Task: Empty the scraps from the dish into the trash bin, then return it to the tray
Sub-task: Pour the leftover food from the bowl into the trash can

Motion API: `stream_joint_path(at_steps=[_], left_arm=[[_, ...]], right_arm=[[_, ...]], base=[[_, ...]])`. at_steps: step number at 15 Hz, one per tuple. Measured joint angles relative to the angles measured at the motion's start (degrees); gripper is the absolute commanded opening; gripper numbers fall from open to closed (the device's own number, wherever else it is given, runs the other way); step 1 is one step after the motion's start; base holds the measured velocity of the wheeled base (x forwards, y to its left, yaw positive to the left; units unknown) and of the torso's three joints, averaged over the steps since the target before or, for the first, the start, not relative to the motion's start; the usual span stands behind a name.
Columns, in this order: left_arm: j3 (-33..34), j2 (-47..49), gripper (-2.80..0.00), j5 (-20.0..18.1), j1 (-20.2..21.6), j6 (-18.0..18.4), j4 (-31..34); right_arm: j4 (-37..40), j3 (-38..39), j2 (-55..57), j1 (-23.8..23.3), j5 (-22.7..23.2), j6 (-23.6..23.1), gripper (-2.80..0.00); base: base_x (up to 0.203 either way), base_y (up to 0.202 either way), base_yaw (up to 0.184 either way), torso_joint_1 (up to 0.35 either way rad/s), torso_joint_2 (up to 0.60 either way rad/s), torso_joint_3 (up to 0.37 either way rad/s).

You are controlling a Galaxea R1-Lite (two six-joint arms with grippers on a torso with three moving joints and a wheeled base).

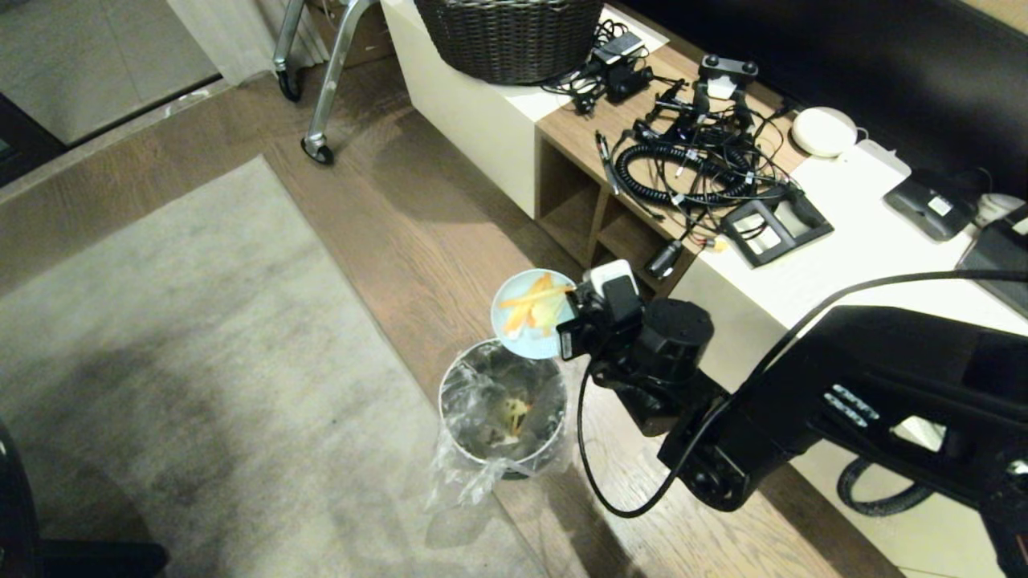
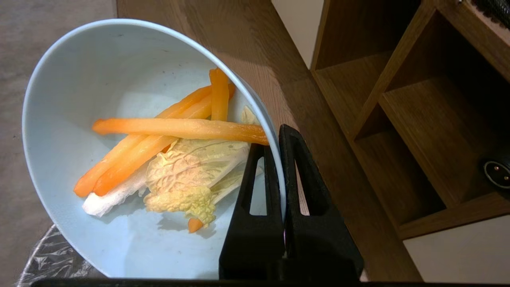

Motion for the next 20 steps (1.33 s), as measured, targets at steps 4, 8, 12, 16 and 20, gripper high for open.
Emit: stream_joint_path(at_steps=[4,8,12,16,20], left_arm=[[0.0,0.0,-2.80,0.0,0.0,0.0,0.0],[0.0,0.0,-2.80,0.0,0.0,0.0,0.0],[0.0,0.0,-2.80,0.0,0.0,0.0,0.0],[0.0,0.0,-2.80,0.0,0.0,0.0,0.0],[0.0,0.0,-2.80,0.0,0.0,0.0,0.0]], right_arm=[[-1.7,0.1,0.9,1.9,-0.1,-2.1,-2.80],[-5.2,0.0,2.5,3.1,-0.1,-4.6,-2.80],[-5.3,0.0,3.7,3.2,-0.1,-5.0,-2.80],[-5.3,-2.8,5.0,3.3,0.0,-5.7,-2.80],[-5.3,-5.2,6.8,3.3,-0.1,-12.0,-2.80]], base=[[0.000,0.000,0.000,0.000,0.00,0.000],[0.000,0.000,0.000,0.000,0.00,0.000],[0.000,0.000,0.000,0.000,0.00,0.000],[0.000,0.000,0.000,0.000,0.00,0.000],[0.000,0.000,0.000,0.000,0.00,0.000]])
